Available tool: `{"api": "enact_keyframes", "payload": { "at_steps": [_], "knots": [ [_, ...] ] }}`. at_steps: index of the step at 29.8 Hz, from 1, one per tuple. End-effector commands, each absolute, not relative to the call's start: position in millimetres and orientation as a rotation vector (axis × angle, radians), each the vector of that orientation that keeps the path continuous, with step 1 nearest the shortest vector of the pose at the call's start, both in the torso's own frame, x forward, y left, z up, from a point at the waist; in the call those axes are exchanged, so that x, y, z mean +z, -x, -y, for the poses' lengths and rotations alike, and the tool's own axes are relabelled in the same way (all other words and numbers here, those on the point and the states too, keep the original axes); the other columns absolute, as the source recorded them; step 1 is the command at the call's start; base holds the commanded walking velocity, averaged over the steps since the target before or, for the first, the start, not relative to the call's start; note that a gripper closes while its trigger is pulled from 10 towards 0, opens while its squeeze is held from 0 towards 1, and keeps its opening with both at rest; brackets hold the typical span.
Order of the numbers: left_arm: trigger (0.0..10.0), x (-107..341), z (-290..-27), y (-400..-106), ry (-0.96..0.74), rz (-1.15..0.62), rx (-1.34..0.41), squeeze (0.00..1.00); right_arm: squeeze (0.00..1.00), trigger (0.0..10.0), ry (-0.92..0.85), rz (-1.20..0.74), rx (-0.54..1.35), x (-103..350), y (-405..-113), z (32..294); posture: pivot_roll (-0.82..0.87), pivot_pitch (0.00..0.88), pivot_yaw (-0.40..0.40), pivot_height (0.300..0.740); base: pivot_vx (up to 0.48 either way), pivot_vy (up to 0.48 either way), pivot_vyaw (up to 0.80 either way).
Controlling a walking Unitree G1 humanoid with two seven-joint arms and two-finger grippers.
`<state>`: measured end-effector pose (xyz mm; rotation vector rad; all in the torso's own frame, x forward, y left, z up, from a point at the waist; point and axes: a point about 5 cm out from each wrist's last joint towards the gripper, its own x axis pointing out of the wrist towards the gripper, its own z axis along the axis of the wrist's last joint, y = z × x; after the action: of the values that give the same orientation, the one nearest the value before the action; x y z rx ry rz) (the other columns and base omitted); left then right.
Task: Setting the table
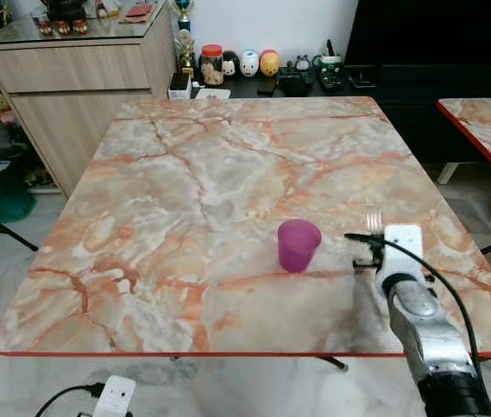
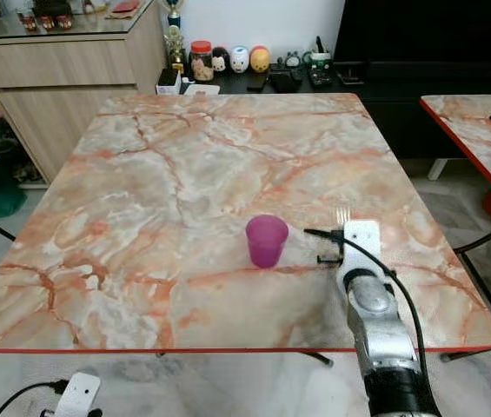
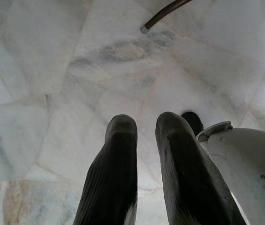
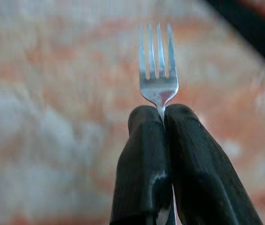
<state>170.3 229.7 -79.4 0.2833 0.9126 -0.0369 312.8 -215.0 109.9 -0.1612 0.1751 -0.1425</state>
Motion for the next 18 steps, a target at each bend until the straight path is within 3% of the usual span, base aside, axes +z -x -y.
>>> {"api": "enact_keyframes", "payload": {
  "at_steps": [1,7,13,18],
  "knots": [
    [10.0,-81.4,-231.2,-165.7,-0.285,-0.934,-0.040,0.00,0.00,10.0,0.193,-0.022,-0.155,133.2,-310.0,220.7,-0.02,0.000,0.004,0.740,0.000,0.000,0.00],
    [10.0,-81.5,-231.3,-164.9,-0.295,-0.934,-0.047,0.00,0.00,10.0,0.213,0.160,-0.215,159.2,-298.7,233.5,-0.02,0.000,0.010,0.740,0.000,0.000,0.00],
    [10.0,-81.6,-232.4,-163.5,-0.324,-0.931,-0.057,0.00,0.00,10.0,0.249,0.269,-0.156,169.9,-287.7,219.8,-0.02,0.000,0.011,0.740,0.000,0.000,0.00],
    [10.0,-81.8,-233.1,-162.7,-0.335,-0.932,-0.062,0.00,0.00,10.0,0.241,0.280,-0.163,169.1,-286.3,216.3,-0.03,0.000,0.012,0.740,0.000,-0.284,0.00]
  ]
}}
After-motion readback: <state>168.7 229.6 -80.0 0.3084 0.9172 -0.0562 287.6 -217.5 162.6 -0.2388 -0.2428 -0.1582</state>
